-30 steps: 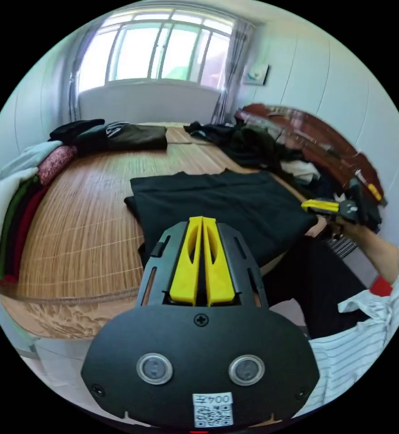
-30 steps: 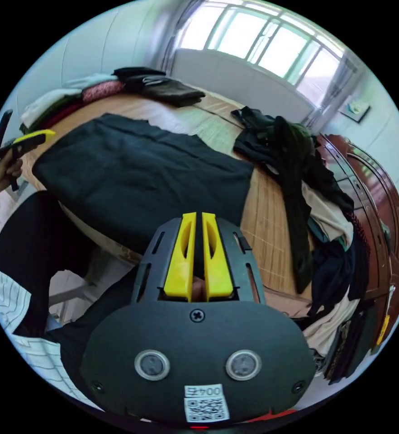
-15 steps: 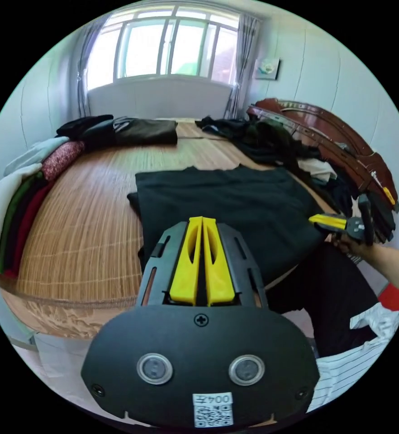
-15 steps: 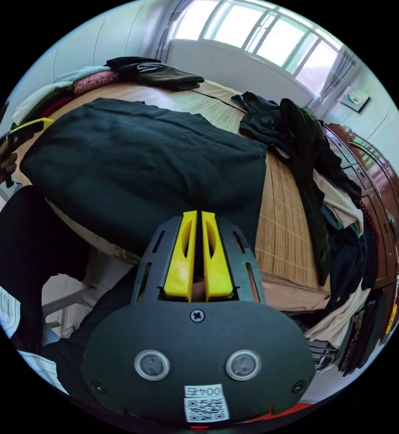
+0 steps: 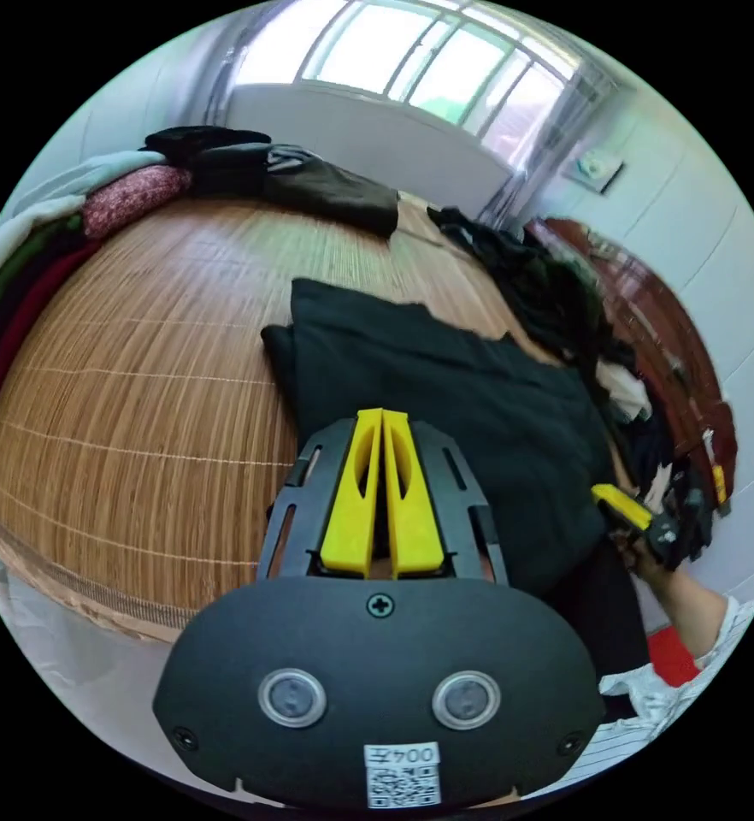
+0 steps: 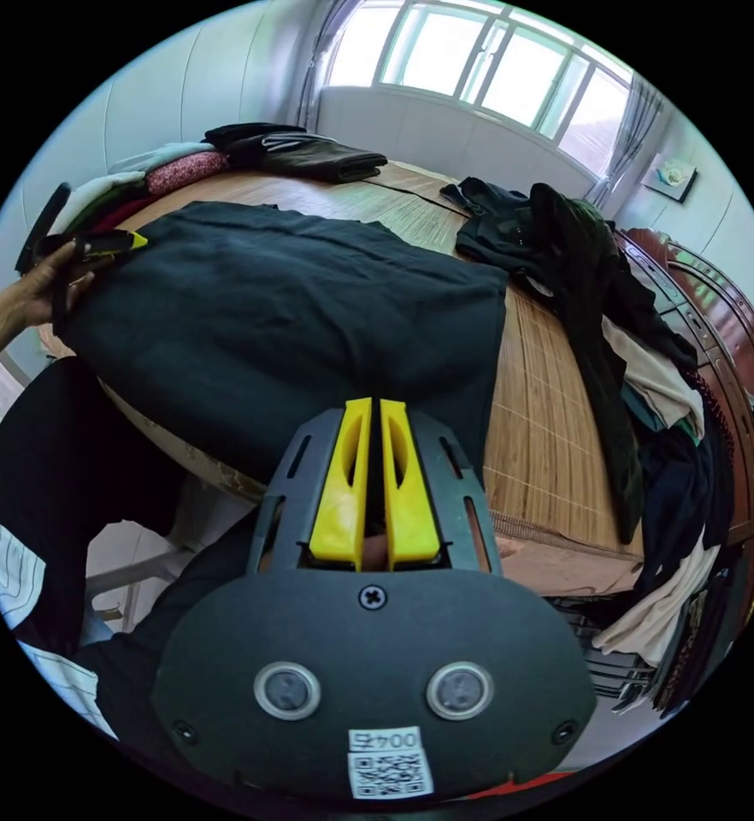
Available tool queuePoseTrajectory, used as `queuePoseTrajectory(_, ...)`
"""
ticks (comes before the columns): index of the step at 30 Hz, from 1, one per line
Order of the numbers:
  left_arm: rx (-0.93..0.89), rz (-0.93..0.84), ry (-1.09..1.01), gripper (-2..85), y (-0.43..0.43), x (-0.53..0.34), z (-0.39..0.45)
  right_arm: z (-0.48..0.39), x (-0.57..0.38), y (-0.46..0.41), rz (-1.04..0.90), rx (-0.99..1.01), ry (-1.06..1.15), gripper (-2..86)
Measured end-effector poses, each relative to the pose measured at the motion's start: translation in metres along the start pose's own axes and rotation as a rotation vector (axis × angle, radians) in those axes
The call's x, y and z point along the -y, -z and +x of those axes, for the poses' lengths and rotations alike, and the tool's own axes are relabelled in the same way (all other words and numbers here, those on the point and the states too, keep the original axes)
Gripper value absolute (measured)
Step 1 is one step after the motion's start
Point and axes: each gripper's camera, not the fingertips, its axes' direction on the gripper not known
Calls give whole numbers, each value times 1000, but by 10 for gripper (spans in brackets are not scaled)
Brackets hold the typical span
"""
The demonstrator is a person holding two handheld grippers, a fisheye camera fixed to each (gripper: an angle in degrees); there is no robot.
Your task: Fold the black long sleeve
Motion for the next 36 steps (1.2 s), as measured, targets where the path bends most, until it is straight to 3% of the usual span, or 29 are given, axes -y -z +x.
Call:
queuePoseTrajectory(4, -184, 228, 170, 4, 80, -28, -29, 0, -2, -3, 8, 13, -10, 38)
queuePoseTrajectory(9, 40, 141, 171, 12, 123, -114, -56, -6, -2, -4, 14, -5, -6, 40)
queuePoseTrajectory(14, 139, 87, -17, 49, 129, -181, -43, -2, 16, 22, -2, 7, -117, 34)
queuePoseTrajectory(16, 102, 95, -71, 72, 126, -185, -42, -7, 22, 29, -7, 69, -117, 31)
queuePoseTrajectory(19, 97, 93, -191, 95, 117, -183, -38, -19, 27, 2, -198, 93, -72, 29)
queuePoseTrajectory(26, 113, 54, -461, 77, 108, -177, -39, -9, 32, -2, -208, 142, -145, 10)
queuePoseTrajectory(36, 98, -17, -635, 67, 119, -167, -64, -46, 36, 4, -214, -41, -27, 14)
